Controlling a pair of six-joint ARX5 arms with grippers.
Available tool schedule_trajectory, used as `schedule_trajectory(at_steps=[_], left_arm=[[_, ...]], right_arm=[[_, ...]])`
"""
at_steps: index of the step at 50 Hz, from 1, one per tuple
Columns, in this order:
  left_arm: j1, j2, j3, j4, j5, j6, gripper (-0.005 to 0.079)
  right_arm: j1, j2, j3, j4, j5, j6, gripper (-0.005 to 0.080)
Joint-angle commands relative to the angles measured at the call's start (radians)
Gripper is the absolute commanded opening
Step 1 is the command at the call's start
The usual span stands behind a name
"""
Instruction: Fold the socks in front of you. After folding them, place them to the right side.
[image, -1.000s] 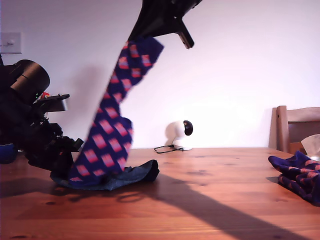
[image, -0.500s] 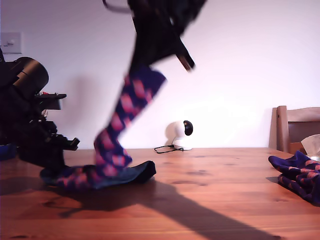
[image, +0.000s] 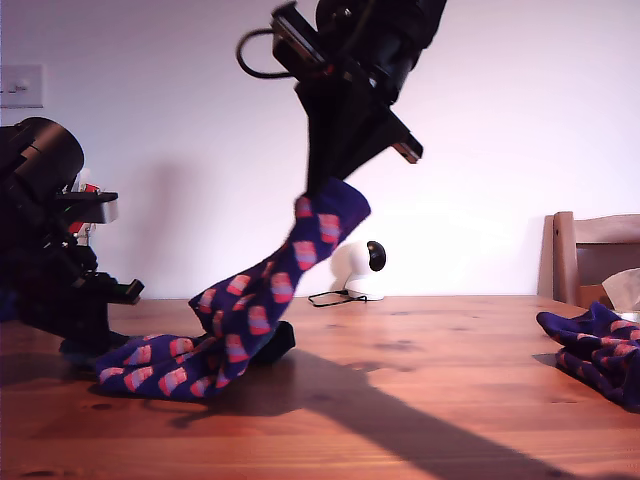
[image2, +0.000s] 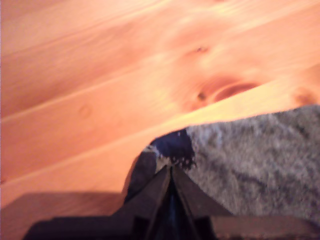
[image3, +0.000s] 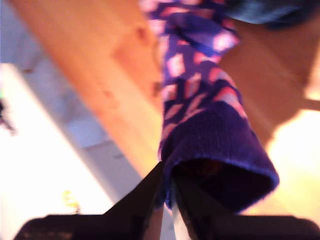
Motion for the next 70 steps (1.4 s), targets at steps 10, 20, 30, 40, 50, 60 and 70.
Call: schedule_trajectory(at_steps=[10,20,30,40,50,60,70], left_arm=[[0.020,0.029,0.000,-0.005,-0.078,-0.043,-0.0022],[0.019,0.029,0.006,0.019,-0.090,-0.122,-0.0022],[0.010,0.026,0.031,0.019,-0.051,-0.161,-0.0022],[-0.014,0.003,0.077,-0.052,0.085,-0.174,-0.0022],[-0.017,-0.050,0.127,-0.227,0.313,-0.177,-0.0022],[-0.016,-0.052,0.140,-0.372,0.445,-0.159,-0.0022],[-0.011,-0.053,0.168,-0.488,0.546,-0.146,-0.0022]], right_arm=[[-0.041,0.016,-0.148,-0.002,0.019,-0.036,-0.0013],[-0.044,0.016,-0.196,0.032,0.018,-0.041,-0.0013],[-0.048,0.016,-0.200,0.080,0.019,-0.040,-0.0013],[-0.054,0.016,-0.200,0.088,0.018,-0.041,-0.0013],[-0.068,0.016,-0.200,0.100,0.017,-0.048,-0.0013],[-0.079,0.016,-0.200,0.111,0.017,-0.050,-0.0013],[-0.079,0.016,-0.200,0.120,0.017,-0.058,-0.0013]])
